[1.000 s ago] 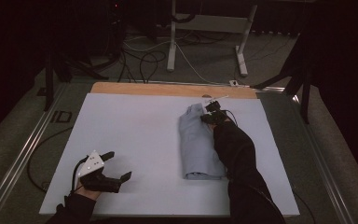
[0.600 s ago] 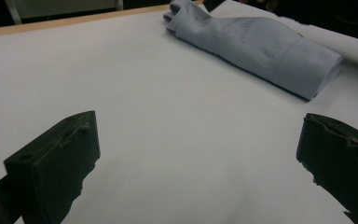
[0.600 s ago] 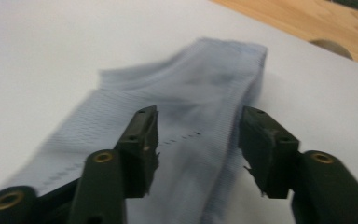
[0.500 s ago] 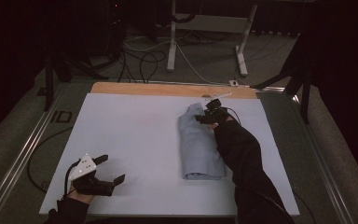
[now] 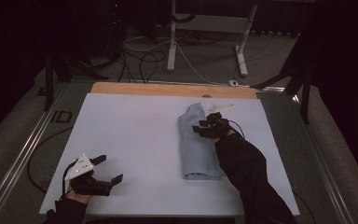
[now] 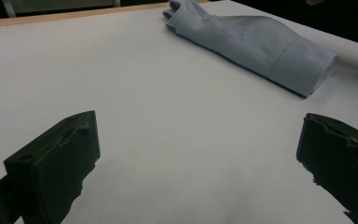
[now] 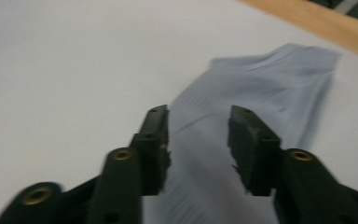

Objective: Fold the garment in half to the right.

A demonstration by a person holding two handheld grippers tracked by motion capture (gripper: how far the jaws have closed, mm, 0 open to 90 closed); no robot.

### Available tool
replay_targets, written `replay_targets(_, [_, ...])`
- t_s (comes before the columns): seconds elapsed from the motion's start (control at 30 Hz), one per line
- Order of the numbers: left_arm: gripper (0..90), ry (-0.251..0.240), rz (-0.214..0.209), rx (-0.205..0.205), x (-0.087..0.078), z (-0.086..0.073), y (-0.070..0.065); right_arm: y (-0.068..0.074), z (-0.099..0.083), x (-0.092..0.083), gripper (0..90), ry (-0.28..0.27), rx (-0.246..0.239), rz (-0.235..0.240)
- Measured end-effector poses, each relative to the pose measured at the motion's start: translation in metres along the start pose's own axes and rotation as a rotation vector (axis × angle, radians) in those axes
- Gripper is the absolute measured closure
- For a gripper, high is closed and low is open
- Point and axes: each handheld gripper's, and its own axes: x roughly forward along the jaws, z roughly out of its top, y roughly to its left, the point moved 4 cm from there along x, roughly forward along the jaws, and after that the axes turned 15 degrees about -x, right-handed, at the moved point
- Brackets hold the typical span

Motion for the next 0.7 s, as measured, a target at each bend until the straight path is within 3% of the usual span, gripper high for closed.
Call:
replay_targets(0.03, [0.1, 0.006, -0.002, 0.002, 0.0, -0.001, 0.0, 0.014, 0.0, -0.004, 68.4, 0.003, -0.029, 0.022])
replay_targets(0.13, [0.1, 0.004, 0.0, 0.002, 0.0, -0.001, 0.0, 0.026, -0.002, -0.007, 74.8, 0.005, -0.056, 0.043])
replay_targets(0.17, [0.1, 0.005, -0.004, 0.001, 0.0, -0.001, 0.0, 0.041, -0.005, -0.007, 81.3, 0.021, -0.084, 0.073])
replay_targets(0.23, [0.1, 0.004, -0.002, -0.001, 0.0, -0.001, 0.0, 0.045, -0.006, -0.007, 83.7, 0.02, -0.087, 0.078])
replay_targets(0.27, [0.1, 0.002, -0.003, -0.004, 0.0, -0.001, 0.001, 0.056, -0.01, -0.009, 89.7, 0.015, -0.095, 0.108])
replay_targets(0.4, [0.1, 0.001, -0.004, -0.006, 0.0, -0.002, 0.001, 0.072, -0.019, -0.009, 90.0, 0.032, -0.126, 0.142])
replay_targets(0.7, [0.1, 0.003, -0.011, -0.004, 0.002, -0.002, 0.0, 0.09, -0.045, -0.01, 90.0, 0.048, -0.114, 0.166])
